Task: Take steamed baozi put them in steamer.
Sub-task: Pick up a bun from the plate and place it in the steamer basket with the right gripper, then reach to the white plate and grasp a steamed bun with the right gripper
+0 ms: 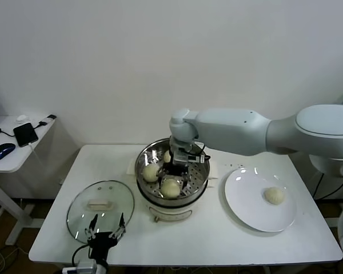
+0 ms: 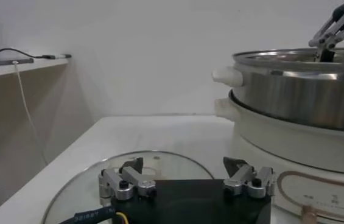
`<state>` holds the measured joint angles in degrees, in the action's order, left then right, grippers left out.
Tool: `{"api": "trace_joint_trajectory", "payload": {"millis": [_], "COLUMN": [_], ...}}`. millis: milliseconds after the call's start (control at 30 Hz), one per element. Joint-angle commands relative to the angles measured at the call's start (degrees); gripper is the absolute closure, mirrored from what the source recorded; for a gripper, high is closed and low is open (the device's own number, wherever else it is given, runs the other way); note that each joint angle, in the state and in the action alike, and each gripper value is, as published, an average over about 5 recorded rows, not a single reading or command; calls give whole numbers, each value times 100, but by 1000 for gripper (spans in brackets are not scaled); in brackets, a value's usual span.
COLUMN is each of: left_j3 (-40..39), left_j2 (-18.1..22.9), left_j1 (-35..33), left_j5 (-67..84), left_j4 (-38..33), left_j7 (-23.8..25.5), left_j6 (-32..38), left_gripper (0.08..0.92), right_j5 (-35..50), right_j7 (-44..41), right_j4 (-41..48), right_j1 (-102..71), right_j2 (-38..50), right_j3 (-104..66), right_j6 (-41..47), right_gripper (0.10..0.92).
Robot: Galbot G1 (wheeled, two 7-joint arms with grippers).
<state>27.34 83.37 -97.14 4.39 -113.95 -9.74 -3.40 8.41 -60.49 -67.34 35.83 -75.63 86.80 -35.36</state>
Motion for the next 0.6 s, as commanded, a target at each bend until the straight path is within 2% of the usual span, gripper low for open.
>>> {"api": "trace_joint_trajectory", "payload": {"millis": [33, 133, 267, 400, 600], "left_j3": [-8, -16, -32, -48, -33], "left_j2": [4, 7, 5, -19, -15], "left_j1": [-6, -18, -28, -27, 1], "left_j5": [-11, -23, -31, -34, -15], "left_j4": [-15, -40, -65, -74, -77], "left_j7": [5, 7, 7, 7, 13], "left_j6": [2, 3, 10, 30, 38], "left_gripper": [177, 177, 177, 177, 177], "right_j5": [1178, 2069, 2731, 2696, 2121], "right_j7": [-191, -185, -66, -111, 175], "right_j4": [222, 407, 433, 138, -42], "right_j1": [1033, 1501, 2080, 2426, 1487], "right_j2": [588, 1183, 2150, 3157, 4367], "right_j3": [235, 701, 1430, 2182, 2285], "right_j6": [-26, 472, 2015, 3149, 3745], "right_gripper": [203, 202, 203, 203, 203]}}
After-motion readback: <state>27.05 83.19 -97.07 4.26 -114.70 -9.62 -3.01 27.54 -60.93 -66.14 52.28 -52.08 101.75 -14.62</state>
